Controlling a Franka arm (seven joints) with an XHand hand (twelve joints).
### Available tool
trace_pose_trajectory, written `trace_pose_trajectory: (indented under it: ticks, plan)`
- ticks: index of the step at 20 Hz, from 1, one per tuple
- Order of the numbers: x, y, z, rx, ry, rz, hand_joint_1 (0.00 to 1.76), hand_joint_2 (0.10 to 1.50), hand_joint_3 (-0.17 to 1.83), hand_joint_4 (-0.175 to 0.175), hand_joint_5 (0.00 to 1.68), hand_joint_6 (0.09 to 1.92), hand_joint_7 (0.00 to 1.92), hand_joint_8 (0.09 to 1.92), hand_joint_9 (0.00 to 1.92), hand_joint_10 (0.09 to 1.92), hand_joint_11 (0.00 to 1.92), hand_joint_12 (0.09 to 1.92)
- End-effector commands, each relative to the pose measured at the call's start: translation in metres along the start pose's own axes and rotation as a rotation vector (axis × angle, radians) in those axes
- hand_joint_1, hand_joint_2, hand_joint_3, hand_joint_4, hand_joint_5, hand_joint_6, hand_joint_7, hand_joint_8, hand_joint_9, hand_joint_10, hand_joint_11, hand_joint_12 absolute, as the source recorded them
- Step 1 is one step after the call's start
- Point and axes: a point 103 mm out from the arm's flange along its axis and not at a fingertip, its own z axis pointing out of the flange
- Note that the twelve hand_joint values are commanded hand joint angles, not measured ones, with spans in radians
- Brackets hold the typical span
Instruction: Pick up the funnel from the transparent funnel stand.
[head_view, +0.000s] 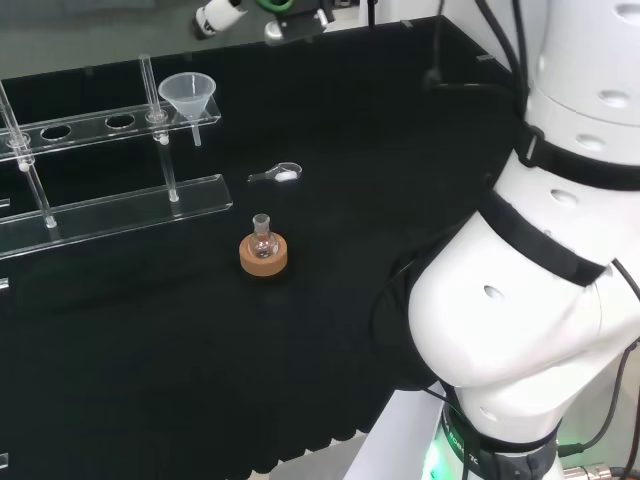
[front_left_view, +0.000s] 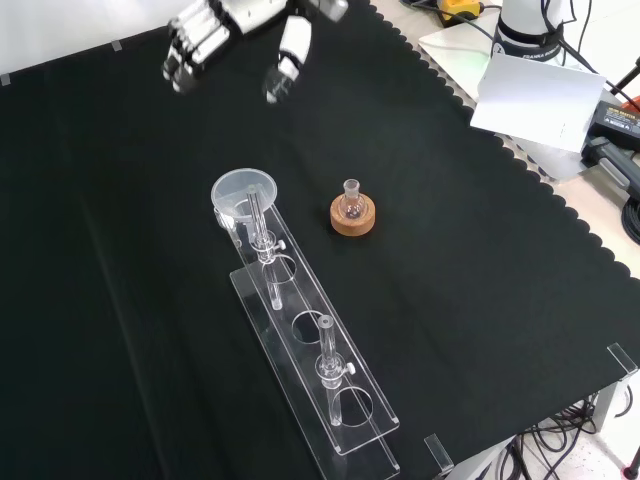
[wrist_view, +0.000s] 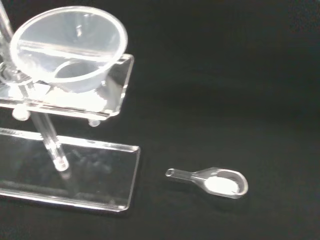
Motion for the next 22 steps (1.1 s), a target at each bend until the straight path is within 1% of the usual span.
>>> trace_pose_trajectory:
  ticks: [1, 3, 5, 6, 9, 12, 16, 19, 22]
  plan:
    - [0.039, 0.026, 0.017, 0.094, -0.025, -0.071, 0.34, 0.88, 0.27, 0.022, 0.16, 0.09, 0.04, 0.33, 0.08, 0.68, 0.0, 1.38]
    - [0.042, 0.031, 0.02, 0.112, -0.036, -0.072, 0.38, 0.85, 0.26, 0.025, 0.14, 0.09, 0.01, 0.38, 0.07, 0.69, 0.0, 1.39]
    - [0.045, 0.036, 0.022, 0.144, -0.033, -0.079, 0.43, 0.82, 0.25, 0.028, 0.12, 0.09, 0.0, 0.37, 0.07, 0.7, 0.0, 1.42]
    - [0.047, 0.038, 0.023, 0.162, -0.031, -0.08, 0.45, 0.81, 0.25, 0.029, 0.11, 0.09, 0.0, 0.33, 0.05, 0.71, 0.0, 1.44]
    - [0.054, 0.045, 0.027, 0.187, -0.05, -0.078, 0.53, 0.78, 0.24, 0.032, 0.07, 0.09, 0.0, 0.15, 0.01, 0.7, 0.05, 1.51]
    - [0.057, 0.05, 0.034, 0.21, -0.061, -0.072, 0.56, 0.76, 0.23, 0.034, 0.05, 0.09, 0.0, 0.09, 0.0, 0.68, 0.08, 1.54]
    - [0.058, 0.058, 0.04, 0.24, -0.071, -0.069, 0.61, 0.73, 0.23, 0.037, 0.04, 0.09, 0.0, 0.09, 0.0, 0.67, 0.11, 1.56]
    - [0.059, 0.062, 0.044, 0.268, -0.098, -0.07, 0.65, 0.71, 0.23, 0.044, 0.04, 0.09, 0.0, 0.09, 0.0, 0.64, 0.15, 1.56]
    - [0.057, 0.064, 0.048, 0.283, -0.089, -0.068, 0.71, 0.68, 0.23, 0.052, 0.03, 0.09, 0.0, 0.09, 0.0, 0.62, 0.18, 1.55]
